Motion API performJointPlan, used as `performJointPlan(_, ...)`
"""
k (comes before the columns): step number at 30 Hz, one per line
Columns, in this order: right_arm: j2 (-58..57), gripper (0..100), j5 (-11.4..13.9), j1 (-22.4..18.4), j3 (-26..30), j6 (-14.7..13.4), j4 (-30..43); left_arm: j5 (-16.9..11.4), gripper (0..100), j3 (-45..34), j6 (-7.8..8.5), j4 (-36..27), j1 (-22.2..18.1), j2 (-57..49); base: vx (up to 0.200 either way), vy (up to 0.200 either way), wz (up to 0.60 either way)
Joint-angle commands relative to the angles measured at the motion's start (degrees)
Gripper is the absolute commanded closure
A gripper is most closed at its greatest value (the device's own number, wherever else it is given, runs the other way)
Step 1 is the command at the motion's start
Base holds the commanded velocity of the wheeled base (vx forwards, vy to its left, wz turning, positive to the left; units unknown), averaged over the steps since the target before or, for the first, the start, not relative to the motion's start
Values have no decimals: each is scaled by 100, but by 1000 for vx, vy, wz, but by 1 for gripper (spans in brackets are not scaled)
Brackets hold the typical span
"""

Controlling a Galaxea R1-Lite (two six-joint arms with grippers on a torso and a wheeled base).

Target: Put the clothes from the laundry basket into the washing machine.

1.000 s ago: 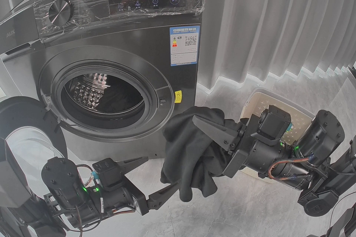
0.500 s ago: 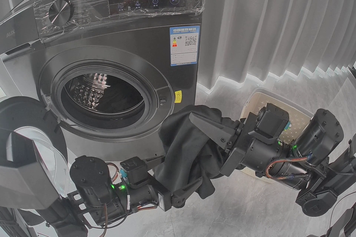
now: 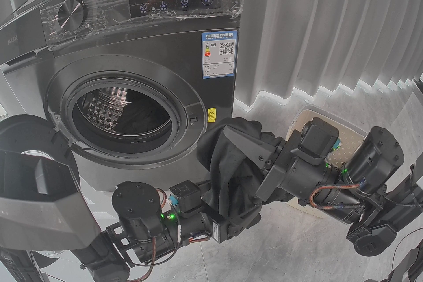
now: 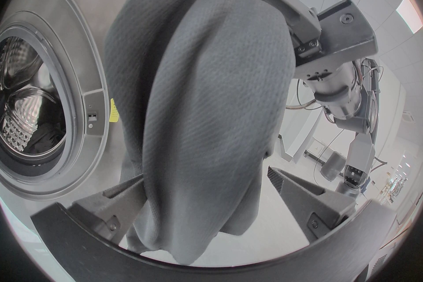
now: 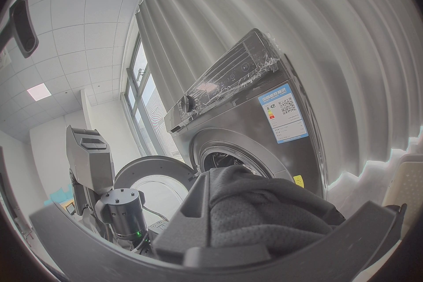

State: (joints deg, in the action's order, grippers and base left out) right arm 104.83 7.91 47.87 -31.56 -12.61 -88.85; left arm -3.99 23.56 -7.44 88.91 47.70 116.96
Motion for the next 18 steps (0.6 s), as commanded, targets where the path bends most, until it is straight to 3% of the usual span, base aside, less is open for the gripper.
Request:
performJointPlan(1,91,100,-9,3,-34,-23,-10,3,0,228,-12,4,90,90,0,0,0)
performJointPlan(8,152,100,-18,20,-52,-40,-10,3,0,614,5,4,90,477,0,0,0)
performJointPlan(12,143,100,-194,29,-96,-155,-10,56,0,1063,14,13,37,846,0,0,0)
performJointPlan(18,143,100,-255,64,-140,-234,-10,144,0,1221,41,22,-42,952,0,0,0)
